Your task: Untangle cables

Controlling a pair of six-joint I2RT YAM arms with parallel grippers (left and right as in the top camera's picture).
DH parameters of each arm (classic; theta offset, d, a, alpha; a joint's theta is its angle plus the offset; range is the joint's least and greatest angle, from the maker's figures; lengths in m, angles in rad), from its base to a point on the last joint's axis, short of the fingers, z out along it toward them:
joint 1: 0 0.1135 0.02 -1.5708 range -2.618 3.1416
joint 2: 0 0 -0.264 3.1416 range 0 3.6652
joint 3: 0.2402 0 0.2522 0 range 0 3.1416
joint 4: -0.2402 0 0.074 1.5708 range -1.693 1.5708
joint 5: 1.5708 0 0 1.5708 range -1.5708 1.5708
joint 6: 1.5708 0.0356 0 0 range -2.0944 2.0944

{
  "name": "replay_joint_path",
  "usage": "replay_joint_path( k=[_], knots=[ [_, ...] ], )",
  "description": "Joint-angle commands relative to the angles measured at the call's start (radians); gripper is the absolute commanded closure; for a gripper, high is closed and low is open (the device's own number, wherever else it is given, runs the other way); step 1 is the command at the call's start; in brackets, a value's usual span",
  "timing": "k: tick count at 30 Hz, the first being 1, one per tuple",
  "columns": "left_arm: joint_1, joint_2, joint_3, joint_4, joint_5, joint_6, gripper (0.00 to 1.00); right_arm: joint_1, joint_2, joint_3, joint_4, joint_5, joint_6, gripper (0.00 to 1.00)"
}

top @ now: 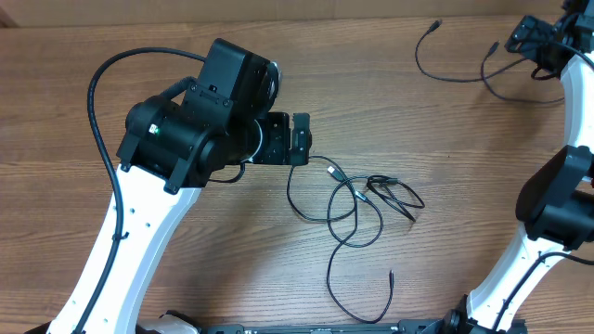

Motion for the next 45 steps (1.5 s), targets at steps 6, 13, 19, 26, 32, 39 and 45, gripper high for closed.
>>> replay_joint_path(
  k=[6, 13, 19, 26, 32, 39, 45],
  knots=[
    [0.005, -0.017, 0.001, 0.000, -0.013, -0.014, 0.00, -0.088, 0.114, -0.019, 0.005, 0.096, 0.138, 0.00],
    [0.005, -0.017, 0.001, 0.000, -0.013, -0.014, 0.01, -0.175, 0.159, -0.019, 0.029, 0.069, 0.197, 0.00],
    [0.005, -0.017, 0.001, 0.000, -0.013, -0.014, 0.00, -0.195, 0.204, -0.034, 0.091, -0.016, 0.197, 0.01],
    [0.005, -0.017, 0.001, 0.000, -0.013, -0.014, 0.00, -0.184, 0.269, -0.041, 0.123, -0.034, 0.220, 0.22],
    [0.005, -0.017, 0.001, 0.000, -0.013, -0.014, 0.00, -0.174, 0.280, -0.041, 0.167, -0.063, 0.220, 0.60],
    [0.005, -0.017, 0.001, 0.000, -0.013, -0.014, 0.00, -0.156, 0.280, -0.028, 0.273, -0.206, 0.219, 0.96],
    [0.005, -0.017, 0.001, 0.000, -0.013, -0.014, 0.00, -0.137, 0.280, 0.199, 0.329, -0.503, 0.219, 0.96]
  ],
)
